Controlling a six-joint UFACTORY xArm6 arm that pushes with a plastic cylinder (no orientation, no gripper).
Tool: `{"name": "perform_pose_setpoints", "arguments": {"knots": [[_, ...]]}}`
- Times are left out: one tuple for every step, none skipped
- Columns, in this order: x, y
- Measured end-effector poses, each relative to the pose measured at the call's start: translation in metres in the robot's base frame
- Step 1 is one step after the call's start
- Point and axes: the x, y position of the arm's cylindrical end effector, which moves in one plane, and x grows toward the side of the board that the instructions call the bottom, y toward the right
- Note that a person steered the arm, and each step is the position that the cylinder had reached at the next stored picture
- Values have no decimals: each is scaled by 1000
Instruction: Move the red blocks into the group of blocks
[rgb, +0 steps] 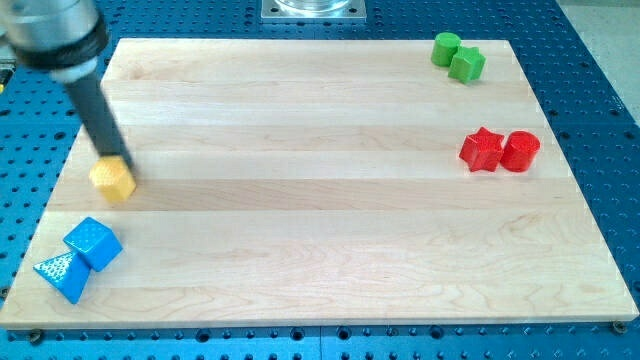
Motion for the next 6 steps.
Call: {"name": "perform_pose_setpoints", "arguments": {"knots": [[25, -1], [-10, -4], [-27, -4], [-32, 15], [-48, 118], [-48, 216]]}}
